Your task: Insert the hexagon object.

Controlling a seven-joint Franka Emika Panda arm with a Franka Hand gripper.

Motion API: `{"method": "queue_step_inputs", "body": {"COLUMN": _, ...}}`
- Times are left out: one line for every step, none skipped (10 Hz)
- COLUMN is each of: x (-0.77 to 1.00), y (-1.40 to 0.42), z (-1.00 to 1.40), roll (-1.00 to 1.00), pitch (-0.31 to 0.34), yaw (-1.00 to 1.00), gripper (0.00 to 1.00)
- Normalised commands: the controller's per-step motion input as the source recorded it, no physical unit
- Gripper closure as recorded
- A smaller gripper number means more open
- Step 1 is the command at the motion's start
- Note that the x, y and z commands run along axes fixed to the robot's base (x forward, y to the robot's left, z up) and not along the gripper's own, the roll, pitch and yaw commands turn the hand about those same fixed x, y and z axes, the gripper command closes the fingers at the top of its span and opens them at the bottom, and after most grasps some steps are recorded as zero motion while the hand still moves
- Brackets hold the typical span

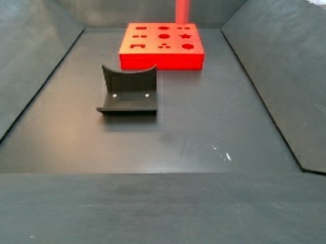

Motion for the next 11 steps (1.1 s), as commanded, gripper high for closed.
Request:
{"method": "queue_step_inputs", "body": {"x": -0.03, "y": 0.06, "z": -0.30, "roll": -0.04, "pitch": -0.036, "yaw": -0.63, "gripper": 1.00}}
{"method": "queue_step_inputs", "body": {"x": 0.00, "y": 0.00, "z": -0.28, "roll": -0.07, "pitch": -0.064, "yaw": -0.43, "gripper": 1.00}}
{"method": "queue_step_inputs", "body": {"x": 0.00, "y": -0.07, "z": -0.31, "roll": 0.00, "pitch": -0.097, "yaw": -0.12, "gripper": 1.00}}
{"method": "queue_step_inputs", "body": {"x": 0.03, "y": -0.09, "z": -0.33, "roll": 0.00, "pitch": -0.091, "yaw": 0.00, "gripper": 1.00}}
{"method": "queue_step_inputs", "body": {"x": 0.00, "y": -0.02, "z": -0.42, "roll": 0.00, "pitch": -0.131, "yaw": 0.00, "gripper": 1.00}}
{"method": "queue_step_inputs", "body": {"x": -0.07, "y": 0.00, "z": -0.35, "roll": 0.00, "pitch": -0.133, "yaw": 0.00, "gripper": 1.00}}
{"method": "queue_step_inputs", "body": {"x": -0.12, "y": 0.00, "z": -0.29, "roll": 0.00, "pitch": -0.100, "yaw": -0.01, "gripper": 1.00}}
{"method": "queue_step_inputs", "body": {"x": -0.14, "y": 0.00, "z": -0.29, "roll": 0.00, "pitch": -0.103, "yaw": -0.06, "gripper": 1.00}}
{"method": "queue_step_inputs", "body": {"x": -0.16, "y": 0.00, "z": -0.28, "roll": 0.00, "pitch": -0.094, "yaw": -0.09, "gripper": 1.00}}
{"method": "queue_step_inputs", "body": {"x": -0.12, "y": 0.00, "z": -0.21, "roll": 0.00, "pitch": -0.079, "yaw": -0.07, "gripper": 1.00}}
{"method": "queue_step_inputs", "body": {"x": -0.04, "y": 0.00, "z": -0.19, "roll": 0.00, "pitch": -0.050, "yaw": -0.03, "gripper": 1.00}}
